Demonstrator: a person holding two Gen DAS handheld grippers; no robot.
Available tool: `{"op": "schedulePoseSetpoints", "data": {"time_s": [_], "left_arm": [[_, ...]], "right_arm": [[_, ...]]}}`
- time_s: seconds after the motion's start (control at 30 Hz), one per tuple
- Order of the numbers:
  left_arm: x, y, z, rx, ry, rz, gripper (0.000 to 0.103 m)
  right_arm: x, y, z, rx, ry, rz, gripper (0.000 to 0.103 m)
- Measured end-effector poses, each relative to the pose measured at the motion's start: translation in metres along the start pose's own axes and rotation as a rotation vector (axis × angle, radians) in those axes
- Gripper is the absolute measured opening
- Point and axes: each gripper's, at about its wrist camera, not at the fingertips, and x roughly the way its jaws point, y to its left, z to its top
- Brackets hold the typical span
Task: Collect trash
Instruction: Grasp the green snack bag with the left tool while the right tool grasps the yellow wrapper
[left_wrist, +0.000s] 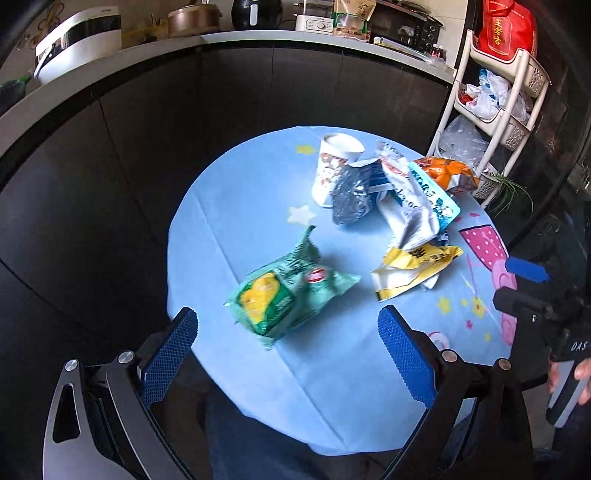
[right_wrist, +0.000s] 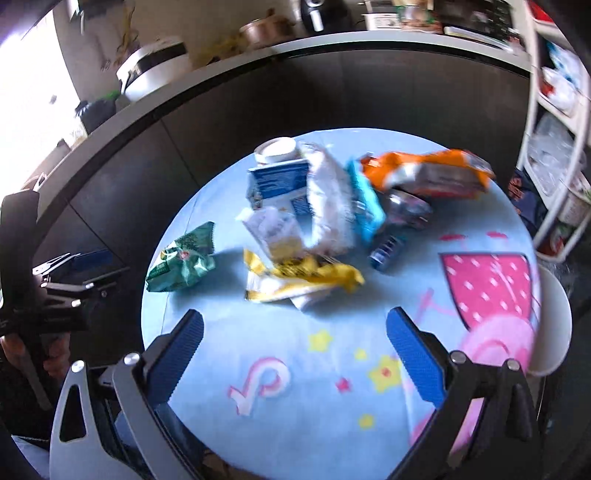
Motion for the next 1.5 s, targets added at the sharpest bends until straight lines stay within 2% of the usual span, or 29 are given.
{"op": "schedulePoseSetpoints", "data": {"time_s": [0.03, 0.2, 0.43, 0.47, 0.53, 0.57, 0.6, 0.73, 0.8, 0.83, 0.97, 1.03, 1.23, 1.3, 1.4, 1.5], "left_arm": [[0.004, 0.007, -0.001, -0.006, 0.003, -0.005, 0.092], [0.019, 0.026, 0.001, -0.023, 0.027, -0.052, 0.088], [0.043, 0.028, 0.014, 0.049, 0.055, -0.118, 0.087], [0.046, 0.027, 0.016, 0.056, 0.061, -0.134, 0.087], [0.056, 0.022, 0.02, 0.068, 0.079, -0.165, 0.087], [0.061, 0.02, 0.022, 0.075, 0.087, -0.168, 0.086], [0.065, 0.018, 0.022, 0.081, 0.093, -0.17, 0.079], [0.077, 0.015, 0.023, 0.065, 0.136, -0.208, 0.06], [0.079, 0.013, 0.021, 0.056, 0.139, -0.225, 0.059], [0.08, 0.012, 0.021, 0.058, 0.138, -0.226, 0.059], [0.083, 0.006, 0.02, 0.082, 0.138, -0.192, 0.062], [0.082, 0.006, 0.022, 0.08, 0.135, -0.184, 0.068], [0.084, 0.011, 0.028, 0.076, 0.132, -0.173, 0.069], [0.085, 0.012, 0.028, 0.079, 0.136, -0.18, 0.067], [0.088, 0.011, 0.028, 0.089, 0.159, -0.207, 0.056], [0.087, 0.007, 0.027, 0.111, 0.156, -0.202, 0.056]], "right_arm": [[0.005, 0.005, 0.005, -0.012, -0.001, 0.003, 0.092], [0.029, 0.026, 0.024, -0.055, 0.018, 0.004, 0.084], [0.051, 0.02, 0.03, -0.143, 0.055, -0.033, 0.086], [0.056, 0.015, 0.033, -0.154, 0.071, -0.008, 0.091], [0.064, 0.008, 0.035, -0.149, 0.089, 0.013, 0.093], [0.068, 0.007, 0.034, -0.154, 0.101, 0.021, 0.093], [0.071, 0.006, 0.033, -0.158, 0.115, 0.024, 0.091], [0.067, 0.017, 0.018, -0.182, 0.194, 0.117, 0.069], [0.062, 0.027, 0.011, -0.226, 0.209, 0.14, 0.058], [0.06, 0.03, 0.008, -0.245, 0.21, 0.129, 0.057], [0.06, 0.031, 0.007, -0.291, 0.192, 0.082, 0.06], [0.064, 0.029, 0.009, -0.306, 0.188, 0.066, 0.06], [0.07, 0.04, 0.002, -0.346, 0.217, 0.125, 0.061], [0.07, 0.041, -0.004, -0.35, 0.236, 0.129, 0.062], [0.065, 0.045, -0.01, -0.365, 0.247, 0.151, 0.062], [0.069, 0.05, -0.01, -0.39, 0.241, 0.125, 0.061]]}}
